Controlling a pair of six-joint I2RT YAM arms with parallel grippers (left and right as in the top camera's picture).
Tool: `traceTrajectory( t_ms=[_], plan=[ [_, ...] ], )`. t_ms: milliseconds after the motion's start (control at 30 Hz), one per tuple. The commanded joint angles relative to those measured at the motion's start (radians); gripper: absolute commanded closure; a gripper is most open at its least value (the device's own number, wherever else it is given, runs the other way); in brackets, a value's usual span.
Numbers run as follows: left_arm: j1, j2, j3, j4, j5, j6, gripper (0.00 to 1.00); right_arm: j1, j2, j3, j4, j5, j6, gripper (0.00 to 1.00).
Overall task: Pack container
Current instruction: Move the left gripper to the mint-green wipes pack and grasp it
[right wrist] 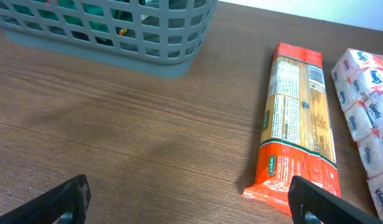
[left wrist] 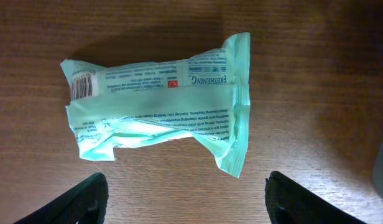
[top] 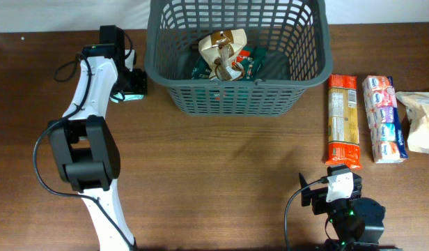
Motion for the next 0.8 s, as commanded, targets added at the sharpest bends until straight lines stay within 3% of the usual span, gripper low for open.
traceTrajectory(
  t_ms=[0,100,167,233,333,367,400,567,600,700,767],
  plan=[
    [0.007,0.02,0.002,0.0,0.011,0.056,0.25,0.007,-0.006,-0.005,-0.001,-0.005,0.012,0.01],
    [0.018,0.02,0.002,0.002,0.011,-0.112,0.28,0.007,-0.006,-0.005,-0.001,-0.005,0.012,0.01],
    [0.027,0.02,0.002,0.003,0.012,-0.319,0.39,0.007,-0.006,-0.005,-0.001,-0.005,0.012,0.01],
    [0.029,0.02,0.002,0.008,0.016,-0.507,0.41,0.007,-0.006,-0.005,-0.001,-0.005,0.012,0.01],
    [0.026,0.02,0.002,0.05,0.061,-0.669,0.3,0.007,-0.006,-0.005,-0.001,-0.005,0.012,0.01],
    [0.023,0.02,0.002,0.058,0.064,-0.713,0.08,0.007,-0.006,-0.005,-0.001,-0.005,0.012,0.01],
    [0.021,0.02,0.002,0.063,0.064,-0.761,0.04,0.007,-0.006,-0.005,-0.001,-0.005,0.012,0.01],
    [0.014,0.02,0.002,0.152,0.064,-0.986,0.01,0.007,-0.006,-0.005,-0.001,-0.005,0.012,0.01],
    [0.014,0.02,0.002,0.161,0.063,-1.025,0.06,0.007,-0.006,-0.005,-0.001,-0.005,0.012,0.01],
    [0.015,0.022,0.002,0.183,0.051,-1.135,0.41,0.007,-0.006,-0.005,-0.001,-0.005,0.012,0.01],
    [0.015,0.023,0.002,0.184,0.034,-1.218,0.44,0.007,-0.006,-0.005,-0.001,-0.005,0.012,0.01]
  ],
)
